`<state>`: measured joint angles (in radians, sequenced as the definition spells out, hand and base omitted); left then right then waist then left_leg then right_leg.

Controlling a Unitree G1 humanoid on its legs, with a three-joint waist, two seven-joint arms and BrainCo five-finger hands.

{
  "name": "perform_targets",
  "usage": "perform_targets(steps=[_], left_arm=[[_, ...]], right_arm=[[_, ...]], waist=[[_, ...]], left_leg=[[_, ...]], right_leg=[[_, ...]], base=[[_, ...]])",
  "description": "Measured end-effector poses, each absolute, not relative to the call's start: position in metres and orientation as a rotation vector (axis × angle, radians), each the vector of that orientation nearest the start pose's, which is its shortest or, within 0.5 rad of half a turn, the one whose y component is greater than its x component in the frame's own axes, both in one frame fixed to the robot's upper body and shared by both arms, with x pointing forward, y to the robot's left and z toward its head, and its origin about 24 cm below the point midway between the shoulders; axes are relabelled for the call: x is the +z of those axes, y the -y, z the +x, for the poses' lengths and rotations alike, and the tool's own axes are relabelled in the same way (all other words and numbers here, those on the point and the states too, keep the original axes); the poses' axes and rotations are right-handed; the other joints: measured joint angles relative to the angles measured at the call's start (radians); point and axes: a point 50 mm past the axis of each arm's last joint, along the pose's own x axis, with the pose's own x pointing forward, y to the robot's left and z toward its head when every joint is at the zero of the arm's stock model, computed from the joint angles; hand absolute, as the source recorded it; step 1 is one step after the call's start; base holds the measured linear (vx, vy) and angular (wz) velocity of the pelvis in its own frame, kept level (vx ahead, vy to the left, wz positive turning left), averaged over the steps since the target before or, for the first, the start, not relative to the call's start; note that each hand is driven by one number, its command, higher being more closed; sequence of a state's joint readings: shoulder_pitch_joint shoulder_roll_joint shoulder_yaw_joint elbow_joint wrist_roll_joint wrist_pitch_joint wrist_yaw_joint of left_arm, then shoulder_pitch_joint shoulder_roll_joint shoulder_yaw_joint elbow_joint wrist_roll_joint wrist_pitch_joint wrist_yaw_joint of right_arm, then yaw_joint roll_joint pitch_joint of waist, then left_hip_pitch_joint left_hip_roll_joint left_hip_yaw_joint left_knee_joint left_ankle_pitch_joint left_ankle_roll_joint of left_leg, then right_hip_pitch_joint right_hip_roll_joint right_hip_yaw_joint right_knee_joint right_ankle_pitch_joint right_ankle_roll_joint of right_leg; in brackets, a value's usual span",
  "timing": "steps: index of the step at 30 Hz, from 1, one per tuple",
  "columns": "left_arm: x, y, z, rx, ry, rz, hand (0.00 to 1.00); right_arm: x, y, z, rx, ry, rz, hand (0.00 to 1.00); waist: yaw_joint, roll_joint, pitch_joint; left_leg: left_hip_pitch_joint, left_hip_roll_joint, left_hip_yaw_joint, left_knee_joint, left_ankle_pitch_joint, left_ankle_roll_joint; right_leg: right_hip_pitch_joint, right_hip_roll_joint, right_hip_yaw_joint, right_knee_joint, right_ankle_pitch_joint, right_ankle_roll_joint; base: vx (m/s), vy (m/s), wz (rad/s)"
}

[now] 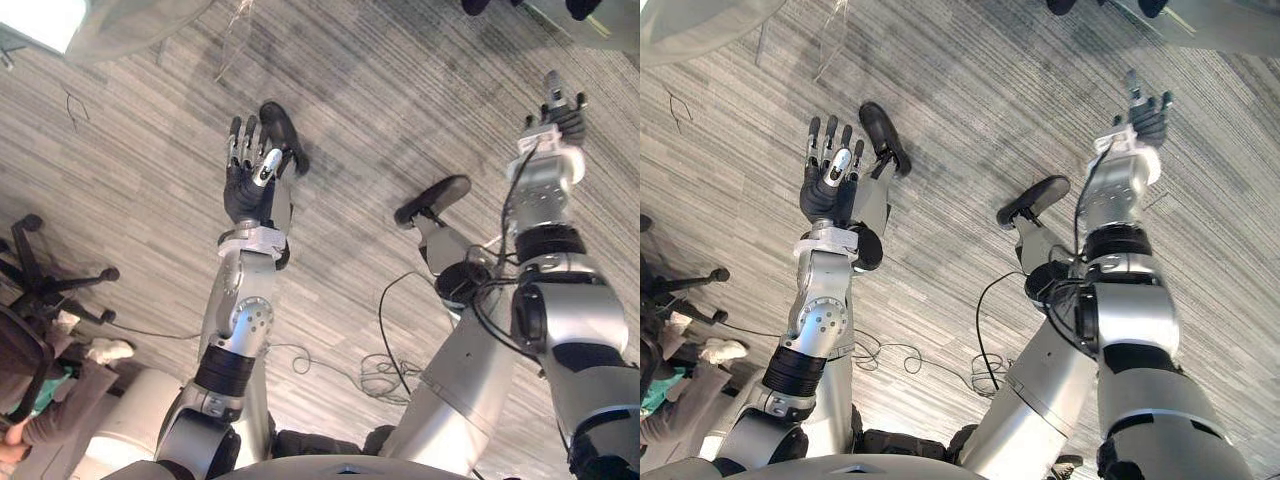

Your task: Pick up the laundry basket with both hands and put the clothes into the washing machine.

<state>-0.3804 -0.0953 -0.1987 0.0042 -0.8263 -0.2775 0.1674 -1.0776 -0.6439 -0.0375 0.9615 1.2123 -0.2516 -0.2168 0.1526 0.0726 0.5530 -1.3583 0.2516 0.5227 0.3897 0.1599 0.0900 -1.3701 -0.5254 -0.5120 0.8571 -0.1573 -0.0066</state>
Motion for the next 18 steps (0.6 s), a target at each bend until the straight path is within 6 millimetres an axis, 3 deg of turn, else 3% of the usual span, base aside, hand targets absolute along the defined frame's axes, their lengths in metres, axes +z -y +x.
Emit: perform_targets(steps=[2,4,10,14,16,18], left_arm=[[0.152,-0.08,0.293,-0.184,0.381,-0.982,0.0],[0.15,-0.08,0.291,-0.193,0.375,-0.985,0.0],[0.148,-0.07,0.283,-0.264,0.352,-0.958,0.0],[0.141,-0.067,0.273,-0.302,0.322,-0.943,0.0],[0.137,-0.062,0.269,-0.325,0.301,-0.952,0.0],[0.138,-0.052,0.26,-0.373,0.288,-0.959,0.0]], right_arm=[[0.273,0.326,0.373,-0.465,0.546,0.756,0.0],[0.28,0.332,0.37,-0.478,0.551,0.744,0.0],[0.283,0.313,0.385,-0.423,0.444,0.55,0.0],[0.284,0.3,0.393,-0.383,0.362,0.423,0.0],[0.284,0.29,0.399,-0.35,0.308,0.34,0.0],[0.289,0.285,0.4,-0.326,0.303,0.284,0.0]], waist=[[-0.003,0.004,-0.003],[-0.003,0.006,-0.004],[0.001,0.012,-0.007],[0.004,0.014,-0.009],[0.008,0.017,-0.016],[0.014,0.019,-0.029]], left_leg=[[0.0,-0.005,-0.001,-0.021,0.027,0.01],[0.001,-0.011,-0.007,-0.03,0.038,0.016],[0.013,-0.018,-0.034,-0.071,0.044,0.01],[0.047,-0.031,-0.053,-0.118,0.063,-0.015],[0.08,-0.045,-0.06,-0.163,0.081,-0.038],[0.089,-0.055,-0.064,-0.192,0.054,-0.075]], right_leg=[[0.013,-0.01,-0.024,0.006,-0.003,-0.003],[0.017,-0.013,-0.027,0.012,-0.005,-0.003],[0.072,-0.012,-0.088,-0.006,-0.016,0.0],[0.125,-0.014,-0.132,-0.016,-0.018,-0.002],[0.167,-0.012,-0.159,-0.025,-0.04,0.005],[0.189,-0.014,-0.184,-0.061,-0.044,0.001]], base=[[-0.12,0.016,0.19],[-0.12,0.012,0.14],[-0.13,0.017,0.09],[-0.09,0.01,0.15],[-0.08,0.004,0.26],[-0.05,-0.006,0.29]])
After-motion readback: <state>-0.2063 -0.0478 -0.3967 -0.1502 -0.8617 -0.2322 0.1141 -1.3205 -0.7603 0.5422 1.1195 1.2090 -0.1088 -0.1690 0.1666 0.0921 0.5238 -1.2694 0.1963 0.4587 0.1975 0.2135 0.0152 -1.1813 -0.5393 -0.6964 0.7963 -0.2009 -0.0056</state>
